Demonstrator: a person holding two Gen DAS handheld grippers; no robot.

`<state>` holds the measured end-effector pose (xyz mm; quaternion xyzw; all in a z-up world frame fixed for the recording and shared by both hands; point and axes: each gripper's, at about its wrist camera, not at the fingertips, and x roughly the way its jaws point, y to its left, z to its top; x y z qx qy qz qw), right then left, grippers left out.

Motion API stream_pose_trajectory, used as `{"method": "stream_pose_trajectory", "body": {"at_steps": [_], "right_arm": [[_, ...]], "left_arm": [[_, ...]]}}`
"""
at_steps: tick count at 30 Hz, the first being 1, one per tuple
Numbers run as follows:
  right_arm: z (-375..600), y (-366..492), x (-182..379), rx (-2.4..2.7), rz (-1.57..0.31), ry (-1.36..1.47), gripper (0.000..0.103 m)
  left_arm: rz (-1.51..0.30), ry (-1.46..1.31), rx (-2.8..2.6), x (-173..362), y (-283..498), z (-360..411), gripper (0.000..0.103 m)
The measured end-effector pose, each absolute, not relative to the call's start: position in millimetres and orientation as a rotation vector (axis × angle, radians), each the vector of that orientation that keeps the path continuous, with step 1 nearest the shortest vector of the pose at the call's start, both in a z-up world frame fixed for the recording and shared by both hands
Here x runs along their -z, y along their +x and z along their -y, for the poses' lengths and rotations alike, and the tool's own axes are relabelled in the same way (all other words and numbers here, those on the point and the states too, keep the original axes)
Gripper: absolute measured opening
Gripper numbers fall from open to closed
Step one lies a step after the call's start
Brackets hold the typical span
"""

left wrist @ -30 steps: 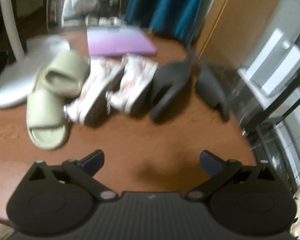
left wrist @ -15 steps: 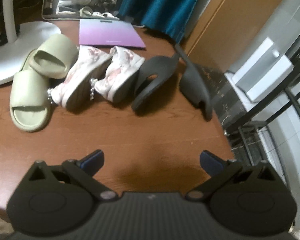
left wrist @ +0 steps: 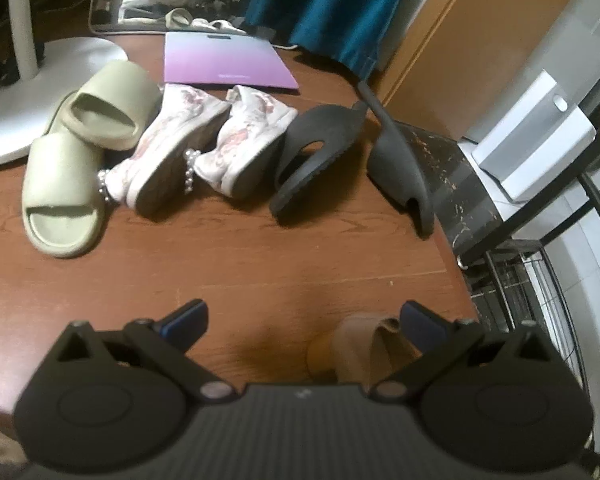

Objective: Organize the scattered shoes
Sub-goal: 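Lift the beige shoe by its heel tab with the right gripper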

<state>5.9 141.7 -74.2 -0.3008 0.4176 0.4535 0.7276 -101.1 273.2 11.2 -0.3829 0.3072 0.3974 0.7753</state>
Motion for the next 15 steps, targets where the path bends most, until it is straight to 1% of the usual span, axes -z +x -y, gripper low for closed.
{"method": "stream_pose_trajectory", "body": {"at_steps": [1,3,6,8,10,11,12,13,15], "right_arm": [[-139.4,7.1,74.1,-0.991,-0.934,-0.625,0.079],[-134.3,9.1,73.4,-0.969,-0.962,-0.552,0.071],[-121.2,12.2,67.7,-0.853,-1.099,-0.422,0.070],[-107.9,16.3,65.0,-0.758,-1.219,-0.295,0.074],[-97.8,21.6,63.8,-0.707,-1.323,-0.189,0.082],[-94.9,24.2,63.8,-0.704,-1.360,-0.152,0.083],[-93.4,24.7,63.7,-0.730,-1.360,-0.148,0.084],[-95.3,23.1,63.1,-0.756,-1.331,-0.172,0.087],[-102.2,18.0,62.6,-0.784,-1.244,-0.238,0.089]], "left_arm": [[-0.666,-0.829,-0.861,-10.7,-100.9,-273.5,0.102],[-0.678,-0.846,-0.866,-7.6,-101.3,-275.9,0.102],[-0.694,-0.864,-0.867,-5.2,-101.5,-278.2,0.102],[-0.690,-0.867,-0.863,-6.0,-102.3,-277.6,0.102],[-0.684,-0.865,-0.861,-7.0,-102.6,-276.4,0.102],[-0.685,-0.864,-0.860,-6.9,-102.1,-276.3,0.102],[-0.687,-0.862,-0.859,-6.7,-101.7,-276.2,0.102],[-0.690,-0.864,-0.860,-5.9,-101.6,-276.7,0.102],[-0.699,-0.869,-0.864,-3.8,-100.9,-278.3,0.102]]}}
